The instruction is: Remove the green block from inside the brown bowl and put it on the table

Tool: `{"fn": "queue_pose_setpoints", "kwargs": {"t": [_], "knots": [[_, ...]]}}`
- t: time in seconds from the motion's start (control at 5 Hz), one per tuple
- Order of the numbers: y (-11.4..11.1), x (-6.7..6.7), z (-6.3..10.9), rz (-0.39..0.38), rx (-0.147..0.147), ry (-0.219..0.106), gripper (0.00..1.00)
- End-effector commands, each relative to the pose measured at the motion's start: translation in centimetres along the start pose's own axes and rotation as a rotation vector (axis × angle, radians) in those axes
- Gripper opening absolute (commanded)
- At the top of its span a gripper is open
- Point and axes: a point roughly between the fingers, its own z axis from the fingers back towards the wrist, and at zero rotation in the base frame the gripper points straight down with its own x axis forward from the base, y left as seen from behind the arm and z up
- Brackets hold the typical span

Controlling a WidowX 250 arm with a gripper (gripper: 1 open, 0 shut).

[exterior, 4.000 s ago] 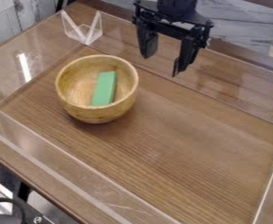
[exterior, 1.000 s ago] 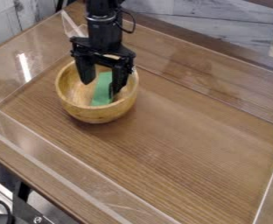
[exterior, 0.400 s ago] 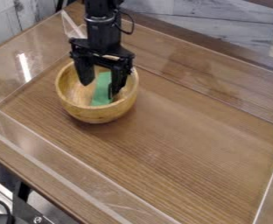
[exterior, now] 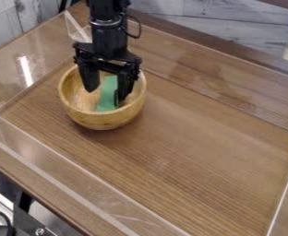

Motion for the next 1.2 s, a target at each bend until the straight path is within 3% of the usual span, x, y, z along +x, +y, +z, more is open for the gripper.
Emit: {"fn": "queue_pose_setpoints", "kwargs": {"t": [0.0, 0.6, 0.8, 1.0], "knots": [[0.6, 1.2, 0.9, 0.019, 0.004, -0.066, 1.00], [0.7, 2.0, -1.3, 0.021, -0.017, -0.070, 1.00], [0.5, 2.0, -1.6, 0.022, -0.025, -0.065, 0.00], [0.1, 1.7, -1.4, 0.022, -0.033, -0.050, 0.00]]}}
